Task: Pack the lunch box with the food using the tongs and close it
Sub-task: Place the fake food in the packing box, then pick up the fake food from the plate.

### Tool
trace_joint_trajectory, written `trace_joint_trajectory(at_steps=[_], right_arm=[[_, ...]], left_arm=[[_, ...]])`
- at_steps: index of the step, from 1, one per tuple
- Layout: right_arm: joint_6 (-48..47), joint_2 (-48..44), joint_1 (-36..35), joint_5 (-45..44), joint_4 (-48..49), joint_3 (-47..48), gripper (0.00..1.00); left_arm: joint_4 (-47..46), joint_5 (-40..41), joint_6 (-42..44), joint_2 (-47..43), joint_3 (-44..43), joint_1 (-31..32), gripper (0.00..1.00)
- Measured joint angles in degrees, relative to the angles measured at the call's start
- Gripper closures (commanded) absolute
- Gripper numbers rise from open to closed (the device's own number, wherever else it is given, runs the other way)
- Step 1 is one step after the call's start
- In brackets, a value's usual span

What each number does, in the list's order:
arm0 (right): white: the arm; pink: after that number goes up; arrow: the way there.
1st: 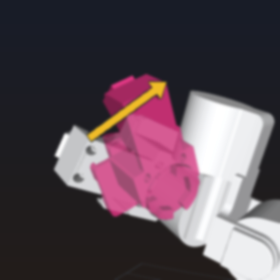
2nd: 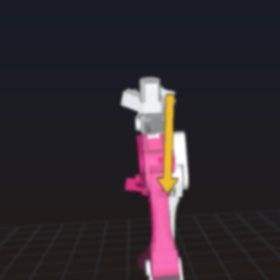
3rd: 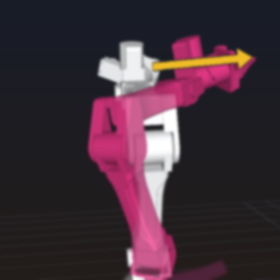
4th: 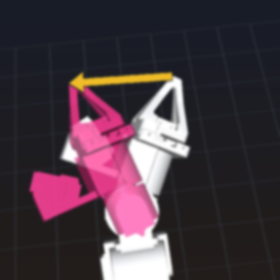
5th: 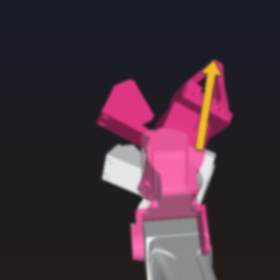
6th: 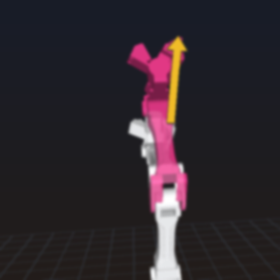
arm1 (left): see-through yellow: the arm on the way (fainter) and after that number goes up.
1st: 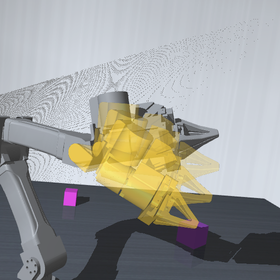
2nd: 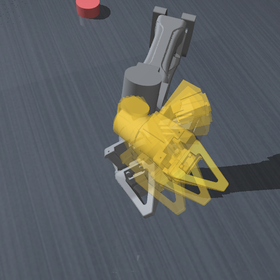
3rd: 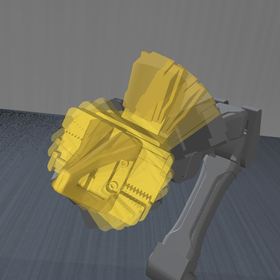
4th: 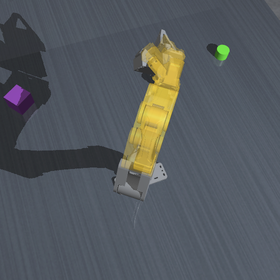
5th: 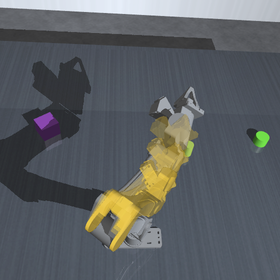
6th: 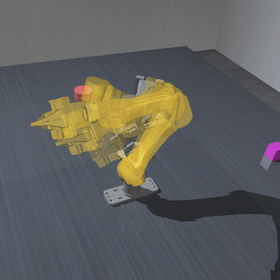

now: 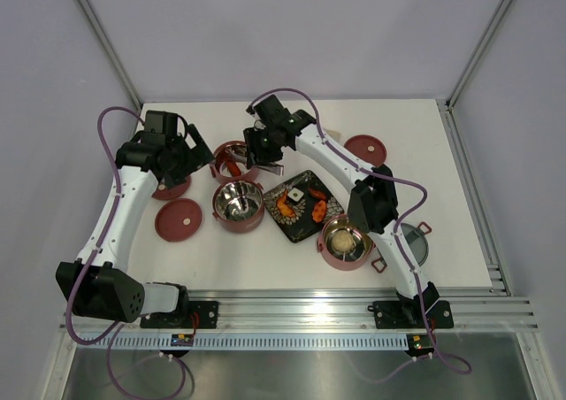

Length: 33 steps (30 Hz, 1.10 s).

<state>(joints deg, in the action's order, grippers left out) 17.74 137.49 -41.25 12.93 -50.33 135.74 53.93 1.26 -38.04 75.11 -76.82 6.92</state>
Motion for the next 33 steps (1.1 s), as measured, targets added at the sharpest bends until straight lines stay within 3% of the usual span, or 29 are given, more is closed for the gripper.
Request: trace_joint_trajectory(at_steps=[6, 14, 25, 33], right_arm=[[0.0, -3.3, 0.0, -1.7, 1.0, -2.4, 0.5], [0.6, -17.1, 0.0, -5.1, 3.3, -10.6, 0.54], [4.8, -41.7, 0.1, -13.1, 3.6, -38.7, 0.54], [9.4, -51.8, 0.1, -13.8, -1.2, -49.7, 0.54]], left_arm=[[0.0, 0.0, 0.0, 0.0, 0.0, 0.0, 0.01], [0.1, 0.0, 0.6, 0.0, -0.2, 0.0, 0.01], [0.0, 0.1, 1.9, 0.2, -2.0, 0.0, 0.01], [0.0, 0.0, 2.1, 0.5, -2.0, -0.3, 0.01]])
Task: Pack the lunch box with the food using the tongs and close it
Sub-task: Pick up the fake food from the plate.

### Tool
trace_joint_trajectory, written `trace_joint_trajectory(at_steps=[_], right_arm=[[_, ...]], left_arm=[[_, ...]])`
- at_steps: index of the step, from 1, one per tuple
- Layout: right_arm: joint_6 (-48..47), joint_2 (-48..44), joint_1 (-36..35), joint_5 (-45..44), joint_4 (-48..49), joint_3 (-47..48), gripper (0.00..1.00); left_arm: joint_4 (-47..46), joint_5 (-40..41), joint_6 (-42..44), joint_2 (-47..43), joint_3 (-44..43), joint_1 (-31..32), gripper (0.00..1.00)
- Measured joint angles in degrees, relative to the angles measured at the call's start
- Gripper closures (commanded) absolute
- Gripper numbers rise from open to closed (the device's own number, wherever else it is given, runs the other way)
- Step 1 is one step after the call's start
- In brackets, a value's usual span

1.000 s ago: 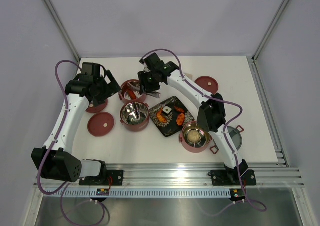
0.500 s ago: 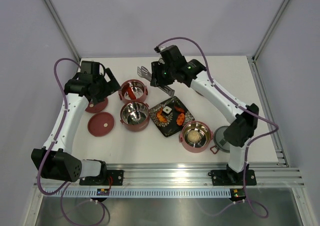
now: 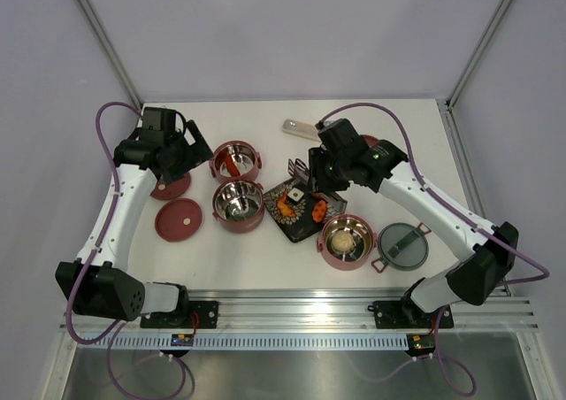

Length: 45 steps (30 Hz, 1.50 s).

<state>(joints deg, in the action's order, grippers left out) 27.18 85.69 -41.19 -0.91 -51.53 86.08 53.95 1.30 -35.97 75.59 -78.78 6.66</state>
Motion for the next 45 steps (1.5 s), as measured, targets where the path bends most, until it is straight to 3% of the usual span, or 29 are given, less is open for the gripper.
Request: trace_joint_trajectory(at_steps=[10, 24, 45], right_arm=[[-0.8, -0.8, 0.0, 5.3, -2.1, -5.6, 0.53], [-9.5, 7.9, 0.0, 8.1, -3.7, -4.0, 0.49], [-16.0, 12.0, 0.0, 10.0, -3.6, -2.1, 0.44]], left_arm=[[0.0, 0.0, 0.0, 0.3, 0.0, 0.0, 0.01], [-0.1, 0.0, -0.1, 0.3, 0.0, 0.0, 0.01], [-0.9, 0.0, -0.5, 2.7, -1.7, 0.0, 0.01]])
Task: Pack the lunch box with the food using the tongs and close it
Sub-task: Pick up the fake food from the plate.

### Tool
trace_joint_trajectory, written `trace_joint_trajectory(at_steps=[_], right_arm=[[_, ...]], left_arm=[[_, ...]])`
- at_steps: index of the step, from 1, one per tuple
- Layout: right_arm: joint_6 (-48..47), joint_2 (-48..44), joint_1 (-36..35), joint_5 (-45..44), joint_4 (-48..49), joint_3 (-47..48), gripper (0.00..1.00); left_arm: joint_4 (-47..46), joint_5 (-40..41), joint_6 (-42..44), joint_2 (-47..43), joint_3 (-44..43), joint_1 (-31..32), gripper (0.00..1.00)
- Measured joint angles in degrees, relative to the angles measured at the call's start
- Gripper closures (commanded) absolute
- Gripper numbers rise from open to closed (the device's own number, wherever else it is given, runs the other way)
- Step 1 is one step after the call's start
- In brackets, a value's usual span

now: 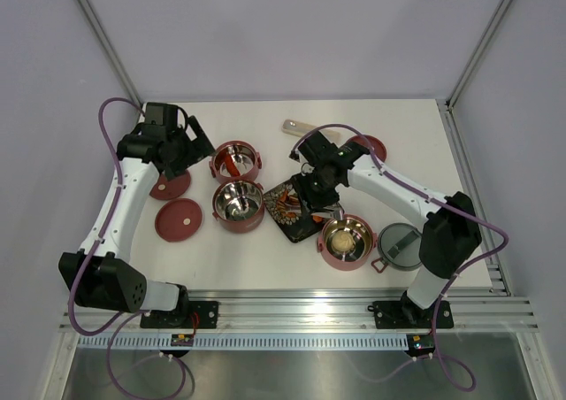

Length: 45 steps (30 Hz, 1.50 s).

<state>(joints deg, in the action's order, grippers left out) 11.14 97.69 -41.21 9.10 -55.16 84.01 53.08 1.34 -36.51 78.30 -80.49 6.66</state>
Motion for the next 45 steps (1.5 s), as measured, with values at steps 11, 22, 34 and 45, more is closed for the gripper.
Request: trace_joint_trajectory(at_steps=[11, 22, 34, 45], right_arm=[[-1.6, 1.7, 0.0, 0.0, 0.0, 0.4, 0.43], [-2.3, 2.9, -0.8, -0.4, -0.4, 1.7, 0.44], [-2.6, 3.3, -1.4, -1.1, -2.2, 3.5, 0.65], [-2.6, 2.3, -1.4, -1.0, -3.8, 5.4, 0.93]], left_arm=[[-0.2, 0.0, -0.5, 0.3, -0.2, 0.0, 0.01], [-0.5, 0.0, -0.8, 0.3, -0.1, 0.0, 0.01], [-0.6, 0.0, -0.8, 0.3, 0.3, 0.0, 0.01], [-0.9, 0.0, -0.8, 0.3, 0.3, 0.0, 0.01]])
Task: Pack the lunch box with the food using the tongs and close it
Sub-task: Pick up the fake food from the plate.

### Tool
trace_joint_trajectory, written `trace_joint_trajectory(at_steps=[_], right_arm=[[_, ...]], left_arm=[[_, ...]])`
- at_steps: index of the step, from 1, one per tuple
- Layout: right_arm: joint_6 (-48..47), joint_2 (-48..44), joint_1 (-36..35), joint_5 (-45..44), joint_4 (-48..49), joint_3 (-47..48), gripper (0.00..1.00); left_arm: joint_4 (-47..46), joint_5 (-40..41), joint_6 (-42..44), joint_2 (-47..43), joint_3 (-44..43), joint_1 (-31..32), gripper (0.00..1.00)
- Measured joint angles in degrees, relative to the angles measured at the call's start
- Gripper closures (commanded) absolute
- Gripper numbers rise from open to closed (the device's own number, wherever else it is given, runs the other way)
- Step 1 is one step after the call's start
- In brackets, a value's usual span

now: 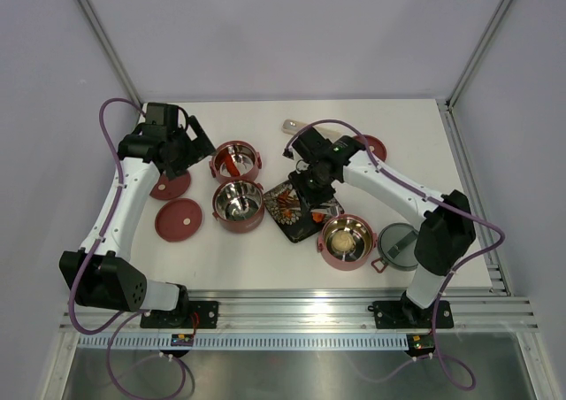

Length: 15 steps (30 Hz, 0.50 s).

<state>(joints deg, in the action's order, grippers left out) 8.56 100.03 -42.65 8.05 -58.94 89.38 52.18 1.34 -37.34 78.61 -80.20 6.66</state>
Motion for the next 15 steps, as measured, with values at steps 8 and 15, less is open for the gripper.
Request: trace_joint_trajectory(at_steps=[8, 15], right_arm=[[0.0, -2.2, 0.0, -0.4, -1.0, 0.4, 1.0], [0.6, -3.1, 0.0, -1.1, -2.4, 1.9, 1.0]], left_arm=[[0.0, 0.0, 0.0, 0.0, 0.0, 0.0, 0.01], [0.0, 0.0, 0.0, 0.0, 0.0, 0.0, 0.01]])
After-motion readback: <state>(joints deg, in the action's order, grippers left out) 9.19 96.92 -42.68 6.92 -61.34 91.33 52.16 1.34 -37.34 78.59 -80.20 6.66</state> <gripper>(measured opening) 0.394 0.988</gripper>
